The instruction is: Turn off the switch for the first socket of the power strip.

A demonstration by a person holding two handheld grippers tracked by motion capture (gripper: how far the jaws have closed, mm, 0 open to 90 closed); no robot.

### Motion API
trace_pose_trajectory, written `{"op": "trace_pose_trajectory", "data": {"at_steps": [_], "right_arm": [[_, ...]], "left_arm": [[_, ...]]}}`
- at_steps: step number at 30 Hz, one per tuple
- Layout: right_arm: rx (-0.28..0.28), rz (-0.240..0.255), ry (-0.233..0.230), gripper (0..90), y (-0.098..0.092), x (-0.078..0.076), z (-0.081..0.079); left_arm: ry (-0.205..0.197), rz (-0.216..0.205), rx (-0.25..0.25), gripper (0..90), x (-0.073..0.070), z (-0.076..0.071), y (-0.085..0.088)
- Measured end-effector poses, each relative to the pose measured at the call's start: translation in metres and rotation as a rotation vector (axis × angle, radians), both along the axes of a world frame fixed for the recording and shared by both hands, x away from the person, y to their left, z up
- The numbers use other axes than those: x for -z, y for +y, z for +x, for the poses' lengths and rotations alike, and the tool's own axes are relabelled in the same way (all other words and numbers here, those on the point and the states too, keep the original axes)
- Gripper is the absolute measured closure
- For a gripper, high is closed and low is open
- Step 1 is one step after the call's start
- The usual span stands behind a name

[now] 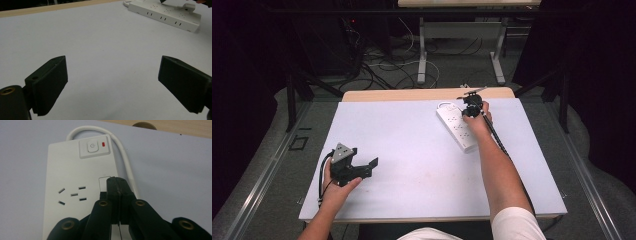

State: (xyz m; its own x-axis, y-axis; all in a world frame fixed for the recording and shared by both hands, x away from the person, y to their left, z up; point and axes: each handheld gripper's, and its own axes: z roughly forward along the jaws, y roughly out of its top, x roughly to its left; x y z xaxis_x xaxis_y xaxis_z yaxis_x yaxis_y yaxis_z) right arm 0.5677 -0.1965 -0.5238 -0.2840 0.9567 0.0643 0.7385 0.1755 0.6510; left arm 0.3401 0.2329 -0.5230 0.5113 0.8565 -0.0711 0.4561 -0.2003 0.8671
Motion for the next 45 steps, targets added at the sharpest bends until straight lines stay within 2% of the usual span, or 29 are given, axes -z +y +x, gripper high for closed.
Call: {"op": "trace_pose_trajectory", "data": {"at_steps": [7, 8, 18, 21, 22, 23, 26, 27, 28, 32, 36, 37, 38, 45], "right_arm": [[-0.006, -0.007, 0.006, 90.0, 0.0011, 0.0003, -0.0006], [0.003, -0.013, 0.019, 90.0, 0.0021, 0.0011, -0.0009], [-0.001, -0.011, 0.008, 90.0, 0.0005, 0.0019, -0.0021], [0.004, 0.018, 0.005, 90.0, 0.0014, 0.0020, -0.0022], [0.002, 0.004, 0.004, 90.0, 0.0005, 0.0021, -0.0021], [0.003, 0.019, 0.005, 90.0, 0.0014, 0.0019, -0.0022], [0.004, 0.019, 0.006, 90.0, 0.0016, 0.0018, -0.0022], [0.004, 0.018, 0.006, 90.0, 0.0016, 0.0018, -0.0022], [-0.003, -0.008, 0.005, 90.0, -0.0001, 0.0021, -0.0020], [-0.004, -0.008, 0.006, 90.0, -0.0004, 0.0019, -0.0018], [0.005, 0.022, 0.008, 89.7, 0.0014, 0.0016, -0.0021], [-0.001, -0.002, 0.009, 89.2, 0.0000, 0.0016, -0.0021], [-0.004, -0.005, 0.009, 88.9, -0.0001, 0.0015, -0.0022], [0.006, 0.003, 0.026, 87.9, 0.0024, -0.0004, -0.0040]], "left_arm": [[-0.002, 0.001, 0.001, 9.1, 0.0000, 0.0001, 0.0001], [-0.002, 0.001, 0.001, 9.1, 0.0000, 0.0001, 0.0001], [-0.003, 0.002, 0.002, 9.1, 0.0000, 0.0003, -0.0007], [-0.003, 0.003, 0.003, 9.1, 0.0001, 0.0005, -0.0007], [-0.003, 0.002, 0.002, 9.1, 0.0001, 0.0005, -0.0008], [-0.003, 0.002, 0.003, 9.1, 0.0001, 0.0005, -0.0007], [-0.002, 0.001, 0.001, 9.1, 0.0000, 0.0003, -0.0006], [-0.002, 0.001, 0.001, 9.1, 0.0000, 0.0004, -0.0005], [-0.001, 0.001, 0.001, 9.1, 0.0000, 0.0004, -0.0005], [-0.001, 0.000, 0.000, 9.1, 0.0002, 0.0006, -0.0005], [0.001, 0.001, -0.001, 9.1, 0.0003, 0.0008, -0.0003], [0.001, 0.001, -0.002, 9.2, 0.0002, 0.0008, -0.0002], [0.000, 0.001, -0.002, 9.2, 0.0002, 0.0008, -0.0001], [0.000, -0.001, -0.003, 9.2, 0.0003, 0.0005, -0.0005]]}}
